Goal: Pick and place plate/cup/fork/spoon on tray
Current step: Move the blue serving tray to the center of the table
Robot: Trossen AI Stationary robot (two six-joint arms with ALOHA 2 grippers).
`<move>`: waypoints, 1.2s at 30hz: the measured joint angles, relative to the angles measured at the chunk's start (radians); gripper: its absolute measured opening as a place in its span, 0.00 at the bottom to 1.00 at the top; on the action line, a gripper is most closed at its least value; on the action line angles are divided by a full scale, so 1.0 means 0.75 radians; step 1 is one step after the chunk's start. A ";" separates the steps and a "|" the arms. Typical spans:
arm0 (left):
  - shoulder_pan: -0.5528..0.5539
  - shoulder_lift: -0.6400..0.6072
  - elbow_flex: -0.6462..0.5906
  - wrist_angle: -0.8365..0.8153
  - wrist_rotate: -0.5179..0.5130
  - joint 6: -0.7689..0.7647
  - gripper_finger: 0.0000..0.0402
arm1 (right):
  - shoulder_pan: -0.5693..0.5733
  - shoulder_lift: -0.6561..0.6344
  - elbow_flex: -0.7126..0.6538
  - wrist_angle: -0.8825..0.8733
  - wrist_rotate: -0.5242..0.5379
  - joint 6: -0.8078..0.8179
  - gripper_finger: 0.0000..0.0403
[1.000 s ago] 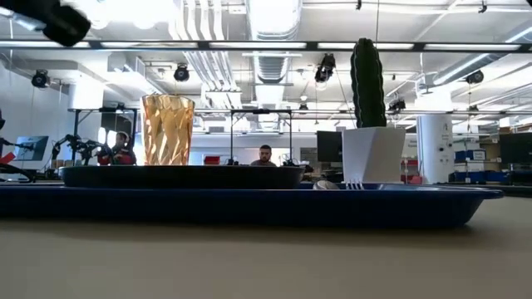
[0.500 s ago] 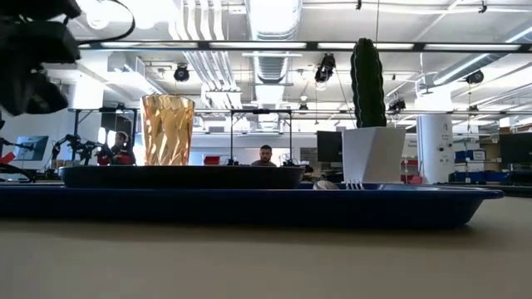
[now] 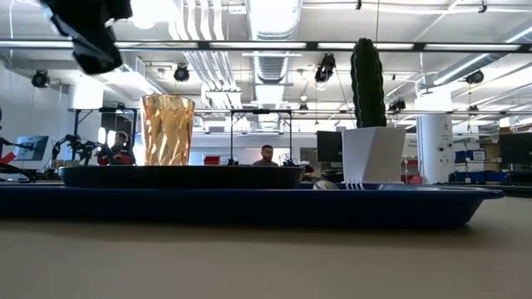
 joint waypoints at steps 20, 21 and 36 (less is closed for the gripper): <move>0.711 0.510 1.077 -0.063 0.223 0.465 0.00 | 0.003 0.046 0.000 0.049 -0.005 -0.059 0.02; 0.782 0.549 1.075 -0.066 0.337 0.465 0.00 | 0.004 0.051 0.000 0.058 -0.014 -0.059 0.02; 1.154 0.887 0.835 -0.151 0.707 0.535 0.00 | 0.070 0.058 -0.001 0.170 -0.022 -0.059 0.02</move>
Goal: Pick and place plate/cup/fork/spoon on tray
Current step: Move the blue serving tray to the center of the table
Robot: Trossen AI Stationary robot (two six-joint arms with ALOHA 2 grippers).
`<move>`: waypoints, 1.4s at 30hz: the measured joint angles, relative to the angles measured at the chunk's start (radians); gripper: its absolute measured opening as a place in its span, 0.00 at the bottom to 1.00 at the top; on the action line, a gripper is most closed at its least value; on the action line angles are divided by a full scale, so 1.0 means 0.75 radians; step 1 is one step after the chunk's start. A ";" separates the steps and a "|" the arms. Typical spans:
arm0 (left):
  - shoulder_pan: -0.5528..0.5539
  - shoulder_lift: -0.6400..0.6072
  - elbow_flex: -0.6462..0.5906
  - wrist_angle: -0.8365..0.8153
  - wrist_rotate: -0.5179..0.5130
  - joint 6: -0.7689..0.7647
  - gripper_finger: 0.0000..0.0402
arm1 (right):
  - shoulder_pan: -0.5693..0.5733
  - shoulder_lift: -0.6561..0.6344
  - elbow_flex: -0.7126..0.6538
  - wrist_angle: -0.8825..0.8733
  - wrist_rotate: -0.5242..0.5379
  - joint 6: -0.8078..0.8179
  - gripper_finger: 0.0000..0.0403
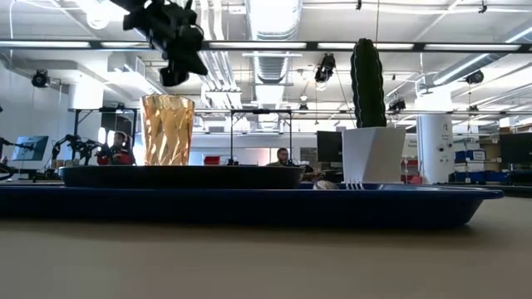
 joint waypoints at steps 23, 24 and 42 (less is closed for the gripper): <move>-0.079 0.075 -0.501 0.604 -0.350 -0.039 0.00 | -0.002 0.019 0.000 0.045 -0.005 -0.021 0.02; -0.083 0.075 -0.504 0.611 -0.393 -0.026 0.00 | -0.002 0.019 0.000 0.045 -0.004 -0.021 0.02; -0.128 0.160 -0.790 0.742 -0.683 0.046 0.00 | -0.002 0.023 0.000 0.120 0.033 -0.021 0.02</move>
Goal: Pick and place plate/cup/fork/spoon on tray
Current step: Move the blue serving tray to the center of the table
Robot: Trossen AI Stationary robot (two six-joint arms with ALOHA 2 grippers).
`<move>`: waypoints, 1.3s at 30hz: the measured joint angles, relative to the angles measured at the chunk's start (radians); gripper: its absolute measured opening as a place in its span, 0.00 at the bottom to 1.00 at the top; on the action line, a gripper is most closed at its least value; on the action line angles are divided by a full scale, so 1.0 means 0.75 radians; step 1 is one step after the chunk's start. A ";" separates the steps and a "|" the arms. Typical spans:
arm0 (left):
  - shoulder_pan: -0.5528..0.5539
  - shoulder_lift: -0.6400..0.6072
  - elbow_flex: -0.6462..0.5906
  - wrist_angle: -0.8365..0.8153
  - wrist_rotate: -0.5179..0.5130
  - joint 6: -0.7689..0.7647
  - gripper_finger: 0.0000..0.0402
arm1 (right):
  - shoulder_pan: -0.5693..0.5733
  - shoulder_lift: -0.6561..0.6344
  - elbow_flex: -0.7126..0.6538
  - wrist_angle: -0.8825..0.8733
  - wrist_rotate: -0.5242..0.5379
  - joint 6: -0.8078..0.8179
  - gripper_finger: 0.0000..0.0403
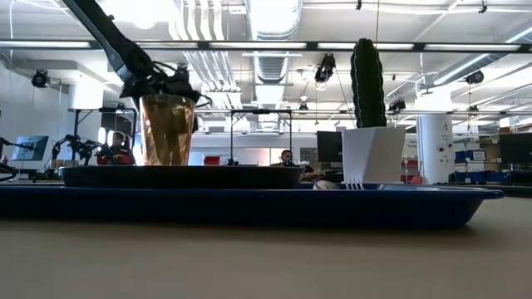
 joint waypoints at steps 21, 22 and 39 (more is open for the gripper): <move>-0.037 0.016 -0.177 0.063 0.019 -0.085 0.00 | 0.000 0.000 0.000 0.033 0.000 0.000 0.02; -0.044 0.006 -0.183 0.050 0.019 -0.097 0.00 | 0.000 0.000 0.000 0.033 0.000 0.000 0.02; -0.227 -0.154 -0.303 -0.034 0.024 -0.284 0.00 | 0.000 0.000 0.000 0.027 -0.011 -0.015 0.02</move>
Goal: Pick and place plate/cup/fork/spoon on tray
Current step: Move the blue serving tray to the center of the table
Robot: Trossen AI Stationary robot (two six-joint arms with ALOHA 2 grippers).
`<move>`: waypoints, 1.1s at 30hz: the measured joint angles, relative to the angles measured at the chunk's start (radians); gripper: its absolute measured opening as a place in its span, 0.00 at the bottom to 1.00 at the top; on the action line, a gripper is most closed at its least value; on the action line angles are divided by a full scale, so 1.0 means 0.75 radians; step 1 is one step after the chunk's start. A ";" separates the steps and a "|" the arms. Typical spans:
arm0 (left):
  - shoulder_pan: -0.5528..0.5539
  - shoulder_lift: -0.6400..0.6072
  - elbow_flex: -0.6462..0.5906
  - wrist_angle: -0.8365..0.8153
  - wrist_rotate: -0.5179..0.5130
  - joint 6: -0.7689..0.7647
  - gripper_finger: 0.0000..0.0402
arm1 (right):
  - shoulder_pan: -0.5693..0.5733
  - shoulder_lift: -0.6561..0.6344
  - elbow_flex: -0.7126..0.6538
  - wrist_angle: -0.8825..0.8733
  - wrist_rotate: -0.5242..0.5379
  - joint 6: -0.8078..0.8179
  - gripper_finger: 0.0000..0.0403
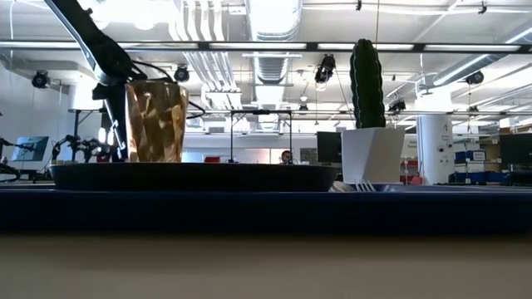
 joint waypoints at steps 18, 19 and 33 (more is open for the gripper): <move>-0.156 -0.022 -0.075 0.024 0.000 -0.119 0.00 | 0.012 0.000 0.000 0.000 -0.004 0.002 0.02; -0.163 -0.023 -0.075 0.024 0.000 -0.122 0.00 | 0.013 0.000 0.000 0.001 -0.004 0.002 0.02; -0.192 -0.022 -0.075 0.033 0.003 -0.148 0.00 | 0.015 0.000 0.000 0.001 -0.003 0.002 0.02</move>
